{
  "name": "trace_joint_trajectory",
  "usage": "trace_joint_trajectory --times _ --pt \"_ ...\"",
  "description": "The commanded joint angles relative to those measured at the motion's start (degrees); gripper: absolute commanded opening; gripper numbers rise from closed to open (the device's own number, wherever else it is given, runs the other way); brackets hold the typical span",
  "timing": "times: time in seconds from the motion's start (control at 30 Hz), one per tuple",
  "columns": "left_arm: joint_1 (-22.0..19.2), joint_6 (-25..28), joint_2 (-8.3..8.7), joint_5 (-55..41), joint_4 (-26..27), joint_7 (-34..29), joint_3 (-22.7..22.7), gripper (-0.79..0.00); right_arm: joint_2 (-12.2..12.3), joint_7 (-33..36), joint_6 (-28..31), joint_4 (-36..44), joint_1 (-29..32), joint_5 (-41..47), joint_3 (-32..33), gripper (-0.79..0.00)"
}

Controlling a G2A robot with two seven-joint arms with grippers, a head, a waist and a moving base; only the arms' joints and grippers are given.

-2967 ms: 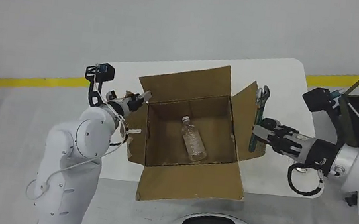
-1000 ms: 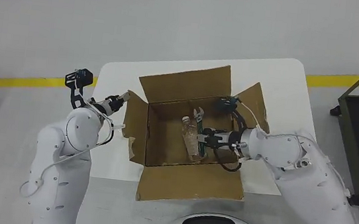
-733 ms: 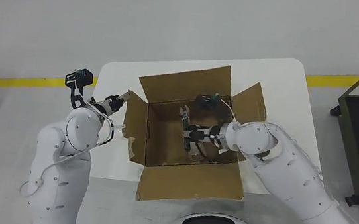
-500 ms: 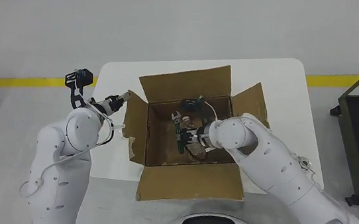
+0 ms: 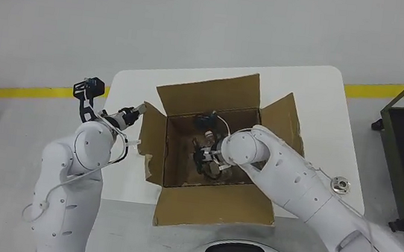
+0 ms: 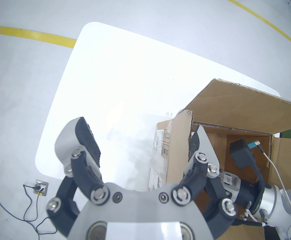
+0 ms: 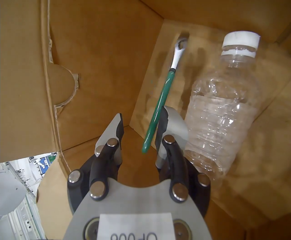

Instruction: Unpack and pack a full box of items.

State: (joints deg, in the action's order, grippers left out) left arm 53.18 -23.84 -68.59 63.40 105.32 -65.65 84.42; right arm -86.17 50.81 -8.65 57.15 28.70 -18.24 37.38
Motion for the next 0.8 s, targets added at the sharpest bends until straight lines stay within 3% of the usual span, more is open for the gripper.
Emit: trace_joint_trajectory --times 0.0,0.03,0.1,0.23,0.3,0.33,0.37,0.57,0.77 --pt "0.00 0.00 0.00 0.00 0.00 0.00 0.00 0.000 -0.16 0.15 -0.15 -0.14 -0.24 -0.16 0.03 -0.419" --pt "0.00 0.00 0.00 0.00 0.00 0.00 0.00 0.000 -0.22 0.23 -0.10 -0.14 -0.30 -0.28 0.04 -0.215" --pt "0.00 0.00 0.00 0.00 0.00 0.00 0.00 0.000 -0.28 0.39 0.12 0.19 -0.49 -0.52 0.26 -0.397" --pt "0.00 0.00 0.00 0.00 0.00 0.00 0.00 0.000 0.58 0.44 -0.03 4.25 0.04 -2.11 2.37 -0.493" --pt "0.00 0.00 0.00 0.00 0.00 0.00 0.00 0.000 1.78 1.07 -0.10 8.75 1.71 -2.84 5.04 -0.640" --pt "0.00 0.00 0.00 0.00 0.00 0.00 0.00 0.000 2.59 1.66 -0.53 11.71 2.70 -4.11 6.65 -0.751" --pt "0.00 0.00 0.00 0.00 0.00 0.00 0.00 0.000 3.48 2.31 -1.39 14.75 3.97 -5.81 8.42 -0.785" --pt "0.00 0.00 0.00 0.00 0.00 0.00 0.00 0.000 8.86 7.75 -6.35 38.17 15.86 -15.73 22.79 -0.785" --pt "0.00 0.00 0.00 0.00 0.00 0.00 0.00 0.000 12.24 12.16 -8.49 59.85 27.71 -24.29 37.81 -0.785"
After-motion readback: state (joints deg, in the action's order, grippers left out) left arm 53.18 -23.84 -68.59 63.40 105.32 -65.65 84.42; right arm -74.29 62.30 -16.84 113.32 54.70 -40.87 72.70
